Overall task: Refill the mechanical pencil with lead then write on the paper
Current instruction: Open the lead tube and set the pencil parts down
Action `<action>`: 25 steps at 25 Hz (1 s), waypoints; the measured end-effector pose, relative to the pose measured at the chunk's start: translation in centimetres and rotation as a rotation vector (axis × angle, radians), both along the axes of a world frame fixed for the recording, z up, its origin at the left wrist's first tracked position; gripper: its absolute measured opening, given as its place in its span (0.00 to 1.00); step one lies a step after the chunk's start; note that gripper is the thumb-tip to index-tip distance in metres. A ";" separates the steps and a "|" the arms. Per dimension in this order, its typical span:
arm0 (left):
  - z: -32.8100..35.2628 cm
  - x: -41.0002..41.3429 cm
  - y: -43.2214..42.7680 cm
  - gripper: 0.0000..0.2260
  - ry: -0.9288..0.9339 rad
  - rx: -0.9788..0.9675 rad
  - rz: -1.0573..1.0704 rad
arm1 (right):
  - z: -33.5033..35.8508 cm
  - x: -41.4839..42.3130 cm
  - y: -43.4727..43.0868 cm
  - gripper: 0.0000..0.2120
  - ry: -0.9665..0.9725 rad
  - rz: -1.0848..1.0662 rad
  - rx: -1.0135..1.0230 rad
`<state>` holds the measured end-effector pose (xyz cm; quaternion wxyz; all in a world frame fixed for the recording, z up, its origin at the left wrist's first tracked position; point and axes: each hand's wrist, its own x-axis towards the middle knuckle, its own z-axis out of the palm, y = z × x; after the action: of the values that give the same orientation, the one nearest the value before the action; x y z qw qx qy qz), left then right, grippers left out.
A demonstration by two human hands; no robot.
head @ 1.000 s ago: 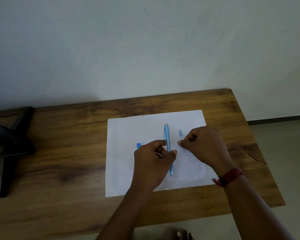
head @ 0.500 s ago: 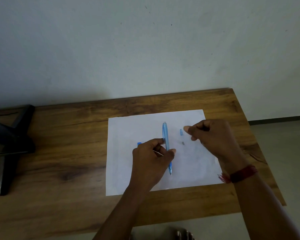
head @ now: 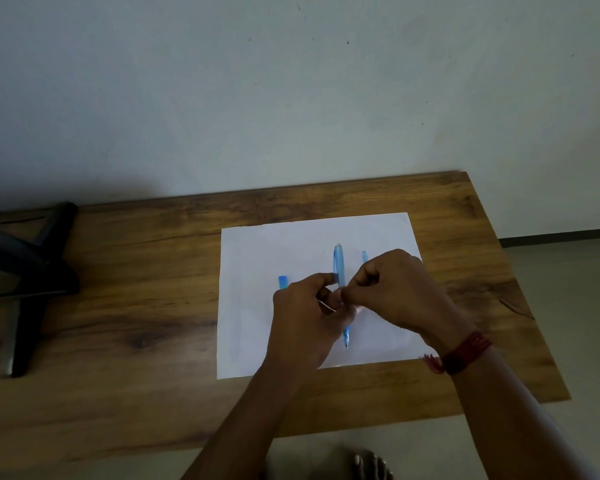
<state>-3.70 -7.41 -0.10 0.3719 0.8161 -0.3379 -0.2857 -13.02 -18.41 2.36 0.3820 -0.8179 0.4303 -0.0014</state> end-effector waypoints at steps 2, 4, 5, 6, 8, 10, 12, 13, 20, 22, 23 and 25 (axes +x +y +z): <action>0.2 -0.3 0.1 0.21 -0.002 0.015 -0.009 | -0.2 0.1 0.2 0.09 0.032 -0.003 -0.003; 0.4 -0.1 0.0 0.26 0.041 0.028 -0.012 | -0.4 0.3 0.1 0.10 0.039 -0.029 -0.005; 0.7 0.2 0.0 0.30 0.089 0.040 0.004 | -0.4 0.4 -0.1 0.12 0.047 -0.055 -0.008; 1.0 0.7 0.0 0.34 0.135 0.062 0.033 | -0.4 0.5 -0.2 0.13 0.065 -0.083 -0.012; 1.4 2.1 0.3 0.31 0.111 0.096 0.094 | -0.6 0.7 -0.5 0.16 0.110 -0.129 -0.006; 1.5 3.7 1.1 0.20 -0.016 0.079 0.167 | -0.9 0.8 -0.5 0.17 0.136 -0.141 0.011; 1.4 5.4 2.0 0.12 -0.133 0.029 0.261 | -1.3 0.9 -0.3 0.17 0.150 -0.129 0.009; 1.3 6.2 2.4 0.11 -0.203 0.018 0.288 | -1.5 0.9 -0.3 0.16 0.156 -0.123 0.005; 1.1 7.7 3.3 0.14 -0.332 0.228 0.274 | -2.1 0.8 -0.3 0.16 0.194 -0.111 -0.014; 1.1 7.8 3.5 0.15 -0.301 0.252 0.243 | -2.2 0.8 -0.4 0.16 0.197 -0.116 -0.020; 1.1 7.8 3.6 0.15 -0.288 0.274 0.226 | -2.2 0.9 -0.4 0.16 0.203 -0.115 -0.025; 1.2 7.5 3.7 0.14 -0.268 0.312 0.179 | -2.2 0.9 -0.4 0.17 0.219 -0.107 -0.029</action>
<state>3.82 -3.70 1.06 0.2167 0.9211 -0.2620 -0.1894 -12.12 -18.77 0.15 0.3203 -0.7944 0.5124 0.0612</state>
